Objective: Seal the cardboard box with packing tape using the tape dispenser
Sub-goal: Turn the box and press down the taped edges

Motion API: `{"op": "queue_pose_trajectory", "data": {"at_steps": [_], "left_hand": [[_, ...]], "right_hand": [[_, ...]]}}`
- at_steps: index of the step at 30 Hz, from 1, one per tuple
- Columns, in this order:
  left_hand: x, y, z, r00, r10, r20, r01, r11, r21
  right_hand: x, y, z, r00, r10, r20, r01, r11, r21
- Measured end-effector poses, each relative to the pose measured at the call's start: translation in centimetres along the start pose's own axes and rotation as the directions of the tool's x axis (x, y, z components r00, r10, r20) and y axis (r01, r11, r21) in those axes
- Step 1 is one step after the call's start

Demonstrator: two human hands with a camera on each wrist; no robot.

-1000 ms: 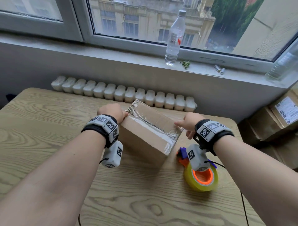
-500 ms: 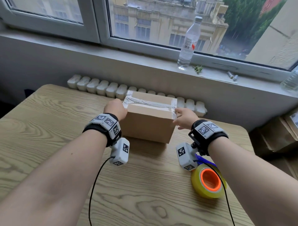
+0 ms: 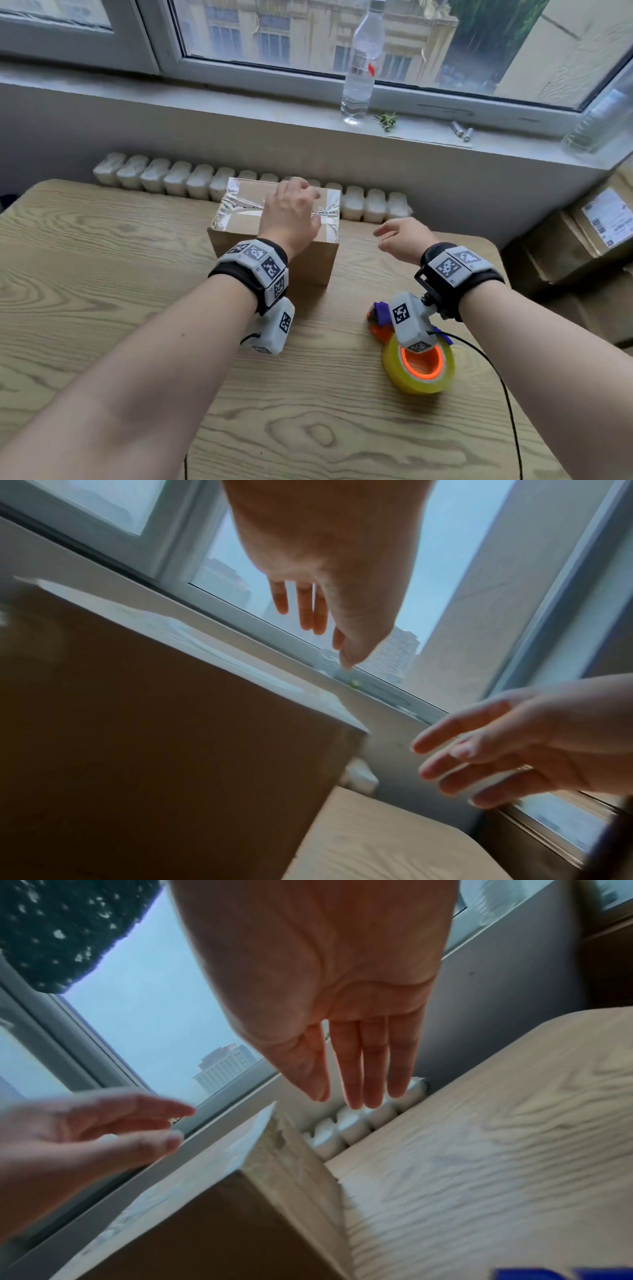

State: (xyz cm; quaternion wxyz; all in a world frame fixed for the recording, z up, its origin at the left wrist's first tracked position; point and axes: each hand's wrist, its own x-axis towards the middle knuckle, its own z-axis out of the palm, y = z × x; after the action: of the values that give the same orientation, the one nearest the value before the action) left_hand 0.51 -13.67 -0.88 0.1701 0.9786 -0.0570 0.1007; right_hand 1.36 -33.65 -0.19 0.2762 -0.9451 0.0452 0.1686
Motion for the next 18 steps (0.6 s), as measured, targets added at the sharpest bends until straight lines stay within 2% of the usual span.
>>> {"op": "queue_pose_trajectory", "data": {"at_steps": [2, 4, 7, 10, 12, 18], "left_hand": [[0.1, 3.3, 2.0, 0.986, 0.119, 0.114, -0.113, 0.992, -0.053], [-0.4, 5.8, 4.4, 0.947, 0.192, 0.258, -0.174, 0.981, -0.091], [-1.6, 8.2, 7.9, 0.872, 0.243, 0.425, -0.240, 0.969, -0.063], [-2.5, 9.1, 10.7, 0.803, 0.237, 0.547, -0.271, 0.962, -0.021], [-2.8, 9.3, 12.1, 0.788, 0.220, 0.575, -0.263, 0.965, -0.008], [-2.4, 9.3, 14.2, 0.826, 0.215, 0.522, -0.286, 0.956, 0.058]], "right_hand": [[-0.6, 2.7, 0.1, 0.998, 0.063, 0.014, -0.063, 0.998, 0.003], [-1.1, 5.6, 0.5, 0.989, 0.138, 0.053, -0.138, 0.990, 0.006], [-1.7, 9.7, 1.5, 0.958, 0.225, 0.176, -0.216, 0.974, -0.067], [-2.1, 12.6, 2.8, 0.927, 0.269, 0.261, -0.246, 0.962, -0.120], [-2.0, 13.9, 3.8, 0.910, 0.277, 0.308, -0.243, 0.959, -0.146], [-0.8, 15.2, 5.2, 0.923, 0.248, 0.293, -0.182, 0.955, -0.236]]}}
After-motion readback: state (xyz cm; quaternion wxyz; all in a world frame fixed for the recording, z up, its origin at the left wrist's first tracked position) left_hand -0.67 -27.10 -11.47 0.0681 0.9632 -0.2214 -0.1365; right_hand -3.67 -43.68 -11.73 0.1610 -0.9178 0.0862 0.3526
